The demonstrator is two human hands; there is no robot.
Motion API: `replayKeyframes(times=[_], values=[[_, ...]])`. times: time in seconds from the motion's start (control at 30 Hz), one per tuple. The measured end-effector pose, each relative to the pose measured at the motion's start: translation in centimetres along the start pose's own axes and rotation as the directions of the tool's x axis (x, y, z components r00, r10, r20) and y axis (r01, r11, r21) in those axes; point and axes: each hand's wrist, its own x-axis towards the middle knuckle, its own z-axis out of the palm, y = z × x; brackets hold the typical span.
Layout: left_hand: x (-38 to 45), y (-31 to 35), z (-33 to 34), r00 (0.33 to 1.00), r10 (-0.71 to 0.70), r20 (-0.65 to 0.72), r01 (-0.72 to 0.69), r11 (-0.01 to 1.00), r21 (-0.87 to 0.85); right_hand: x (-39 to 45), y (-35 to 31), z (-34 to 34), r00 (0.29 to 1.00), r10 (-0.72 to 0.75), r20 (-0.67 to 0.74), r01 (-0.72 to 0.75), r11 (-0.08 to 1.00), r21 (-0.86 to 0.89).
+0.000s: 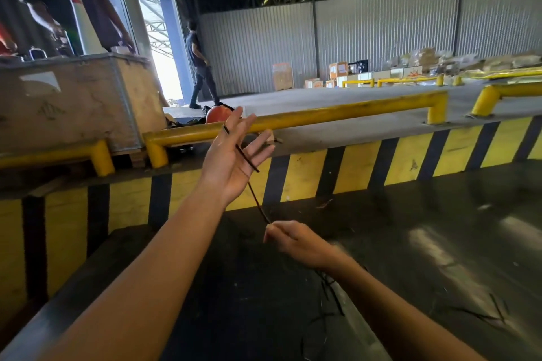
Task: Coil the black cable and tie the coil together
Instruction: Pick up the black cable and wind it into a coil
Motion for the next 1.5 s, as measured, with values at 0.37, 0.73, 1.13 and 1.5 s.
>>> replayKeyframes(times=[0.37,0.73,1.13,1.5], values=[[-0.6,-4.4,-6.5,0.844,-0.535,-0.040,0.118,0.112,0.987,-0.9,0.1,-10.1,0.989,-0.118,-0.091,0.072,0.911,-0.406],[-0.1,-4.0,-0.7,0.793,-0.515,0.327,0.440,0.854,0.277,-0.7,1.9,-2.0,0.990,-0.038,-0.138,0.033,0.999,-0.038],[-1.1,-4.7,-7.1,0.801,-0.597,-0.049,0.062,0.001,0.998,-0.9,0.2,-9.8,0.985,-0.154,-0.076,0.120,0.937,-0.329],[-1.0,-4.3,-2.2,0.856,-0.450,0.255,0.374,0.878,0.298,-2.1,3.0,-0.8,0.997,0.068,-0.021,-0.070,0.989,-0.129]])
